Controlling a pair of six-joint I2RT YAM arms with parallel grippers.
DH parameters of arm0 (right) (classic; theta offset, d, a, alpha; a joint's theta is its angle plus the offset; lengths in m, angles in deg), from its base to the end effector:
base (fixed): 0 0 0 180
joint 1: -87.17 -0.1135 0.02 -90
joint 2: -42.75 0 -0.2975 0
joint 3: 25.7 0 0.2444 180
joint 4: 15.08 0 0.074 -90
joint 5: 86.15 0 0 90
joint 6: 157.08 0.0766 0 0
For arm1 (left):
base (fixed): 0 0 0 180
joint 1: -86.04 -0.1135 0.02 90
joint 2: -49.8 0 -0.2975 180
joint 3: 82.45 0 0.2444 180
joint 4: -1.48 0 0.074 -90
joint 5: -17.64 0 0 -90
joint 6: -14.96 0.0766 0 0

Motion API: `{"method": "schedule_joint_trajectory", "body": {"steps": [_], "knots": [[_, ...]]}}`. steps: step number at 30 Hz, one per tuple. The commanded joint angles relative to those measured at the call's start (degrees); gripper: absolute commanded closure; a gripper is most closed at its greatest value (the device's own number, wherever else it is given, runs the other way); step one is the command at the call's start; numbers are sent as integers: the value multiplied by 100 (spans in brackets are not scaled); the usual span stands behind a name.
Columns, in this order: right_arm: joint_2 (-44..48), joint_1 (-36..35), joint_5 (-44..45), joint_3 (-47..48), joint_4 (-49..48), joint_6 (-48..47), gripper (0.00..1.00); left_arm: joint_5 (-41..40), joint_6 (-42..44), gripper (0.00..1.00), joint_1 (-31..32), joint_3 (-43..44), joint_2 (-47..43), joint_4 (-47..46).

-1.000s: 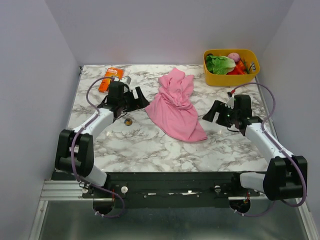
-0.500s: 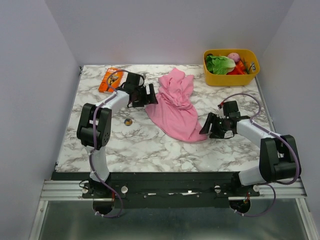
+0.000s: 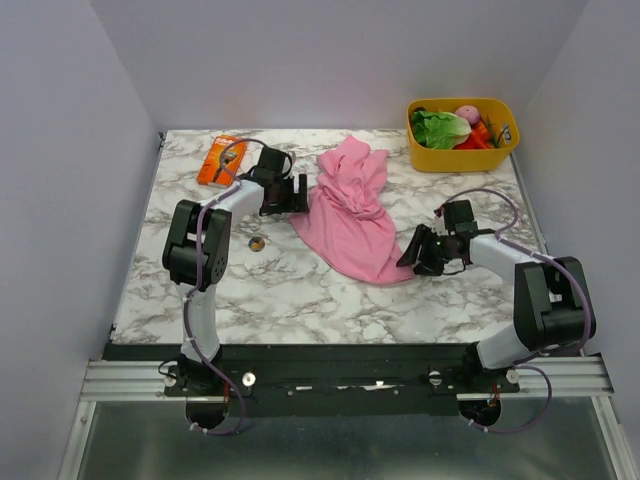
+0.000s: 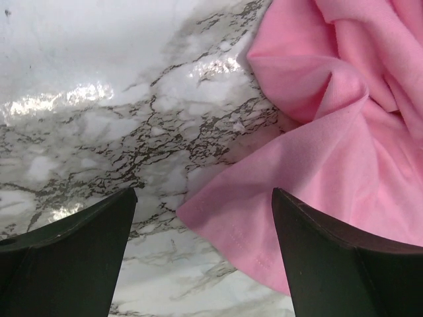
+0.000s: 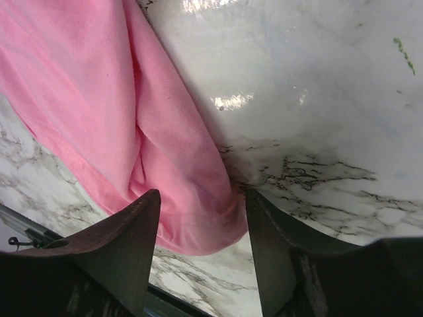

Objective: Pin the brooch onto the clothing

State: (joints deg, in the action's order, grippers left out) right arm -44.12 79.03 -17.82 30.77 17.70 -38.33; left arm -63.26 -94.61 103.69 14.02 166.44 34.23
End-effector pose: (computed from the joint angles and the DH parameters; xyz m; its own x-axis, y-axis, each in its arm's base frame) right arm 0.2732 0.0677 0.1573 -0.9172 0.3204 -0.2371 0.1650 0.8467 0.5059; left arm 0.4471 -0.1550 0.1758 -0.8470 -0.0776 -0.5258 0.1131 0.9404 -0.3208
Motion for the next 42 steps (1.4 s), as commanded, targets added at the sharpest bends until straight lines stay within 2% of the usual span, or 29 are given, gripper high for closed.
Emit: {"method": "schedule_joint_trajectory", "body": {"steps": [1,3,6,9,10,12,13,15,16,19,26,31,34,38,42], "knots": [[-374,-21,154,-69,42,7,40,416,296,12,54,115,298,-114],[-436,-29,93,-69,15,8,44,548,305,14,98,45,307,-158],[-524,-21,23,-60,24,-10,49,716,393,26,230,-87,307,-80],[-568,-29,-82,-78,24,-19,53,943,384,43,283,-368,245,-105],[-568,-30,-100,-86,15,-28,60,1005,349,56,283,-569,202,-158],[-568,-47,-179,-86,24,-45,72,1093,270,70,283,-728,44,-290],[-550,-47,-197,-78,15,-54,81,1137,261,86,283,-790,-27,-308],[-472,-65,-224,1,85,-72,90,1216,235,100,274,-755,-264,-264],[-349,-56,-197,54,129,-80,95,1217,243,100,265,-625,-352,-238],[-77,-56,31,501,533,-194,99,1155,296,100,222,-90,-756,52],[802,-47,708,2425,1920,-528,99,979,314,100,2,1484,-1757,869],[1382,-56,805,4023,2230,-722,99,628,261,100,-42,2775,-2268,1195],[1751,-56,708,4587,2257,-775,99,513,200,100,-42,3286,-2619,1283],[2323,-47,717,5396,2161,-783,99,365,-46,100,-42,3280,-3452,968],[2762,-56,533,5879,2028,-740,99,180,-362,100,-42,2560,-4464,230]]}}
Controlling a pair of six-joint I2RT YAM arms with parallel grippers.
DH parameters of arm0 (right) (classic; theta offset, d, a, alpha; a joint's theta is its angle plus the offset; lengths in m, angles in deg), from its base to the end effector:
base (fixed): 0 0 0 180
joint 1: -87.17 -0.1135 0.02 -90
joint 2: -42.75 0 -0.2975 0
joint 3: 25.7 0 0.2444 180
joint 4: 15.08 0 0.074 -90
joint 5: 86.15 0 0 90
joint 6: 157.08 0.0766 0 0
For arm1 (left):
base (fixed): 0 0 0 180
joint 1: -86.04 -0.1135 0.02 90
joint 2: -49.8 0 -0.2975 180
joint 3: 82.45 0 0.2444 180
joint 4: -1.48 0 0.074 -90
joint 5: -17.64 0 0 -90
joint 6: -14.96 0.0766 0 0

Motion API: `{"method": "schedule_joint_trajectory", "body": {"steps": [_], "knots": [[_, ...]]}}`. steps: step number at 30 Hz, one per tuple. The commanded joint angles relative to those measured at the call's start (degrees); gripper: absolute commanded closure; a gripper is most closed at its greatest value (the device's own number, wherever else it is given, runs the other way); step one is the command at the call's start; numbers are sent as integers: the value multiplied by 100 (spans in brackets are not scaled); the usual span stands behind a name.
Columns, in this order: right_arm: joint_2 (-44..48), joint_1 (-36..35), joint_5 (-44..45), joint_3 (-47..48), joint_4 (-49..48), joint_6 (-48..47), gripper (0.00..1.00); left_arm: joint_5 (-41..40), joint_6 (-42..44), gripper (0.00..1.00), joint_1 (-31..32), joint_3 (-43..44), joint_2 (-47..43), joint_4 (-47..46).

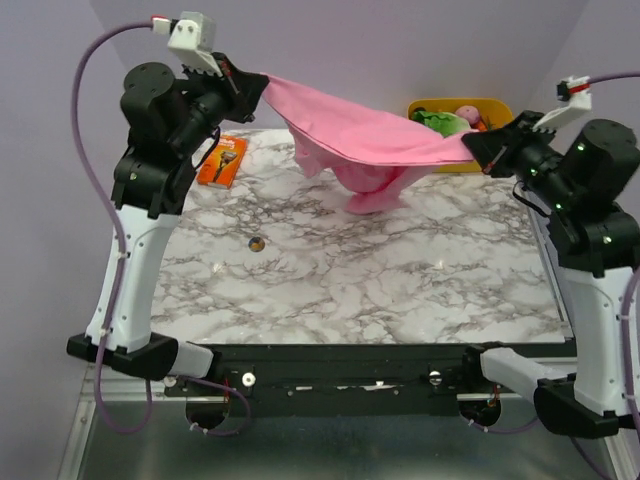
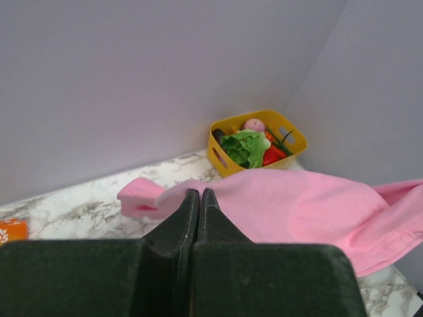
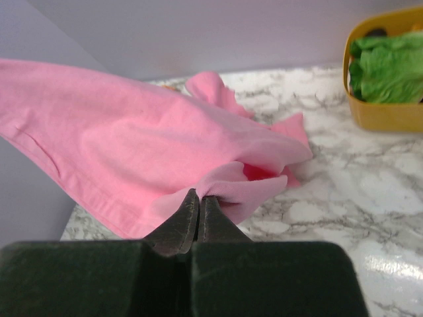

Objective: Pin the brooch onto the clothing

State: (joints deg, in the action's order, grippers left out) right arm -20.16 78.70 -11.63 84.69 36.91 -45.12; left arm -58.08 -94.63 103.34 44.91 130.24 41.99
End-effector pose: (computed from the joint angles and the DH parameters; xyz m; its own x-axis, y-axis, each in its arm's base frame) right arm 0.1919 0.0492 0.5469 -0.2236 0.3311 -0.9167 -0.3466 0.8520 0.3923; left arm 0.2663 -0.1027 0.6019 -0.0747 -0.3171 -0.9455 0.5277 0.7919 -0.3072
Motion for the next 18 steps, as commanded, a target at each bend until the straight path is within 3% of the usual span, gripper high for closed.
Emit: {"method": "schedule_joint_trajectory", "body": {"steps": [1,8,18], "knots": [[429,-23,-225,585,89,-51,99,-373,-491,100,1,-800,-1029,-678],[640,-23,-456,1192,89,-34,99,-602,-677,100,1,-724,-1681,-478],[280,-15,-174,1009,2,-69,99,-716,-546,100,1,67,-926,-20]]}}
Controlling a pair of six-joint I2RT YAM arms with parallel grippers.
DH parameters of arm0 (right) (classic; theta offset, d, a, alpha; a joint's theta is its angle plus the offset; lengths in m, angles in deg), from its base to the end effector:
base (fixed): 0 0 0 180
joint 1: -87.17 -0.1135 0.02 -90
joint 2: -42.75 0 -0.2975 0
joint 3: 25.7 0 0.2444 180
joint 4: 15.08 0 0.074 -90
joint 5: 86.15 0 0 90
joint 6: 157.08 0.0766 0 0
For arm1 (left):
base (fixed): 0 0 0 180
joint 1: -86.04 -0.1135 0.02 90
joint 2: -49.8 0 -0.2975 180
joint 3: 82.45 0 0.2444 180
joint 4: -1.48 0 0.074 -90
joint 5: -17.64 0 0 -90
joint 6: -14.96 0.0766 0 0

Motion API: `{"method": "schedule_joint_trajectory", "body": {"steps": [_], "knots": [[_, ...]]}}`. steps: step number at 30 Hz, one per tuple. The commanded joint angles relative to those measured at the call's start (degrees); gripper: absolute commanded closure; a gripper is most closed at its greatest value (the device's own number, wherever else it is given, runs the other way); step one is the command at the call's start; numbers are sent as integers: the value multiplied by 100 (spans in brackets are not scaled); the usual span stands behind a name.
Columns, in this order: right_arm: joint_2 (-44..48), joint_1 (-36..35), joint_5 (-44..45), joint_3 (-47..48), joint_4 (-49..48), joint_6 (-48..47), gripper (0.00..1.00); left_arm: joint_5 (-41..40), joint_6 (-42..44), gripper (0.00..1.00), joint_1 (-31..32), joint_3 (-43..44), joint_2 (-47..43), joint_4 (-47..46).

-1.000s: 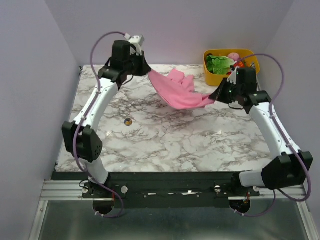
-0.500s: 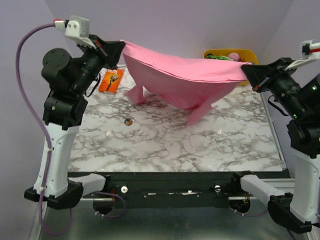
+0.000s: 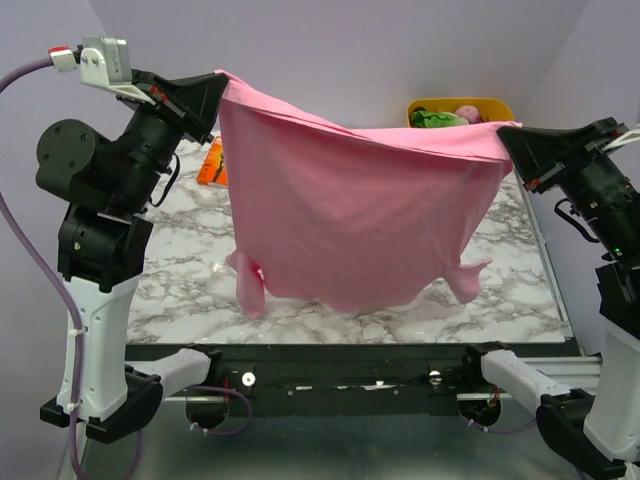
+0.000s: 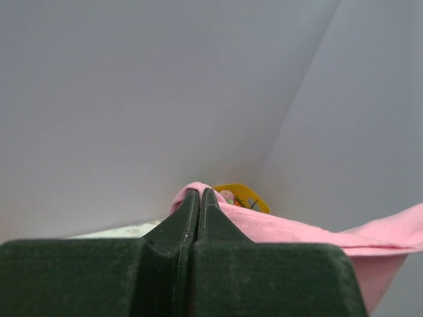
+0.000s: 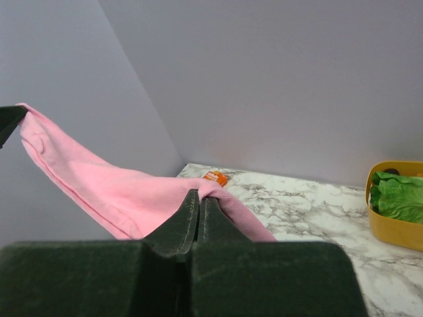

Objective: Pin the brooch onto the clothing

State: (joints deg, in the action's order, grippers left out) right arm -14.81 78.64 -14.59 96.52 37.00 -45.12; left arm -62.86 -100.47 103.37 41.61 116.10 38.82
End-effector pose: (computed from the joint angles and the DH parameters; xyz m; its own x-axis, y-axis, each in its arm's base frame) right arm 0.1034 0.0400 0.6174 0.0330 0.3637 -0.9309 -0.4942 0.8155 0.3011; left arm 0.1594 -0.0630 0.6448 0.1112 -0.4784 -0.8711 0.5417 0.7641 -0.3504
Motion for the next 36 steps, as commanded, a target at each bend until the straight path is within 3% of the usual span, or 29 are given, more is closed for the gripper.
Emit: {"method": "schedule_joint_trajectory", "body": {"steps": [1,9,14,19,23,25,30,34,35,36], "knots": [[-317,-25,147,-183,-42,-60,99,-264,64,100,-1,511,602,349],[-1825,-17,-81,334,-675,-113,99,-642,407,100,-88,2110,2140,842],[-3207,-8,-318,1850,-895,-60,99,-275,-267,100,-659,2936,3036,396],[-4393,-17,-530,3436,-1061,432,99,-80,-866,100,-1310,3386,3354,-308],[-4238,-8,-556,3351,-1763,652,99,-27,-912,100,-1477,3325,3188,-661],[-4080,-17,-503,2938,-1923,600,99,-9,-754,100,-1486,3080,3021,-687],[-3509,-8,-749,1841,-2257,503,99,96,-639,100,-1486,990,2011,-1346],[-2834,-25,-934,164,-2511,345,99,201,-717,100,-1486,-513,1413,-1540],[-2657,-25,-942,-946,-2756,336,99,297,-796,100,-1486,-1395,1072,-1723],[-2464,-17,-934,-1444,-2871,292,99,324,-1006,100,-1477,-1909,860,-1899]]}}
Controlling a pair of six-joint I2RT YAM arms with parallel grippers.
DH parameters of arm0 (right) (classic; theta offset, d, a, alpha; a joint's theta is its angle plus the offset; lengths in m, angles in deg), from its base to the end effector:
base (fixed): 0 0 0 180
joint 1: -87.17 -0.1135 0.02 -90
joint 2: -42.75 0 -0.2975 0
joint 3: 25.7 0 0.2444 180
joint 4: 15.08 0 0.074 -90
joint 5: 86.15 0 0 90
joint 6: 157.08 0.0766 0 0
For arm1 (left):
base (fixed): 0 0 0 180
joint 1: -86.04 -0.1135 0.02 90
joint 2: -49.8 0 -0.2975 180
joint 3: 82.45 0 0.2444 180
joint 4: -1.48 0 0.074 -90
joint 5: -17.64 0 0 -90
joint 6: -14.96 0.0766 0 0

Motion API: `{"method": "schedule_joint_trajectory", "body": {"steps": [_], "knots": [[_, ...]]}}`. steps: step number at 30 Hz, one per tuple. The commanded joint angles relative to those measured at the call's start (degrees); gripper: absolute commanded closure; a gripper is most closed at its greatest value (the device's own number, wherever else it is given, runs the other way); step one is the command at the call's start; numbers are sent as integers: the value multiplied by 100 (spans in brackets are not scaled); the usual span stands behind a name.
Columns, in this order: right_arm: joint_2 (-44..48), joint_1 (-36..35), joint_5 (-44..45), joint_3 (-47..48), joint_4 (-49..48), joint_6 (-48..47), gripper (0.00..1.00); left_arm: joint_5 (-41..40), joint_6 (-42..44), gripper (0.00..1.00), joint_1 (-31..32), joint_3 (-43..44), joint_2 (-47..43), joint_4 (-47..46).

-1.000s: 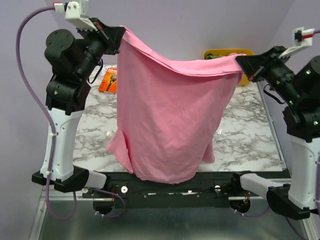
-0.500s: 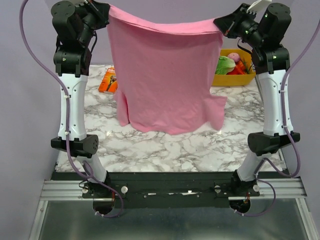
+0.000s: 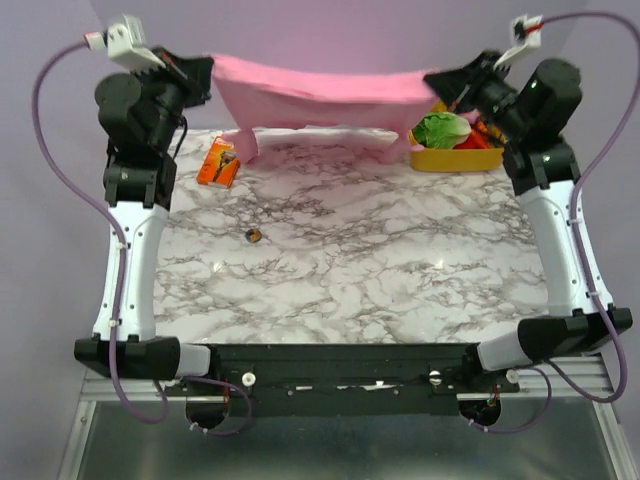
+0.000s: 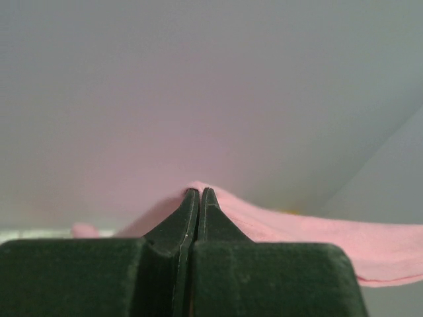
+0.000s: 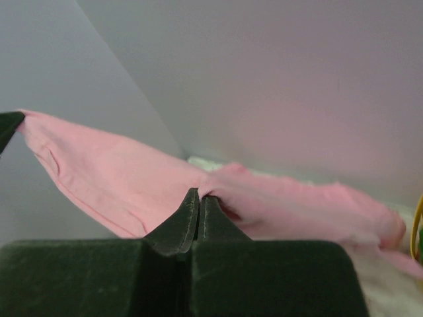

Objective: Pin the brooch onto the clothing

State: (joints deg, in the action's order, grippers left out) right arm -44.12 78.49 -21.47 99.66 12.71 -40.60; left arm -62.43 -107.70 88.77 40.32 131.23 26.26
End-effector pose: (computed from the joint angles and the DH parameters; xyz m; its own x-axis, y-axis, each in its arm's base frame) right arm 0.3270 0.0831 0.5893 -0.0818 0.3952 -0.9149 -0.5758 0.7306 0.3671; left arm 0.3014 -0.0276 0.6117 0.1253 -0.5381 -0.8335 0.3321 0.8144 -0.4759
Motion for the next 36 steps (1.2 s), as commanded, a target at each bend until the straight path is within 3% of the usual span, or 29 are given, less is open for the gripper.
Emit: {"method": "schedule_joint_trajectory", "body": {"steps": [1,2,3,5,6,10,13,24,36], "knots": [[791,-10,-210,-2338,-523,-161,99,316,-336,100,-9,-2290,-855,-800],[968,-1,-236,-2831,-689,-152,99,299,-380,100,-8,-3156,-1222,-941],[1118,-1,-254,-3758,-717,-161,99,290,-416,100,9,-3539,-1400,-925],[1495,-1,-306,-4555,-752,-161,99,299,-390,100,79,-4495,-1829,-785],[1602,-1,-315,-5359,-769,-169,99,342,-398,100,106,-4770,-1954,-715],[2147,-10,-254,-7014,-813,-82,99,395,-381,100,342,-5887,-2534,-372],[2542,-10,-280,-7851,-787,-3,99,273,-390,100,527,-6565,-2930,-108],[3123,-10,19,-8785,338,375,99,140,-846,100,888,-7752,-3783,920],[3431,-10,89,-8848,1419,709,99,-711,-1971,100,2004,-8385,-4670,1878]]}}
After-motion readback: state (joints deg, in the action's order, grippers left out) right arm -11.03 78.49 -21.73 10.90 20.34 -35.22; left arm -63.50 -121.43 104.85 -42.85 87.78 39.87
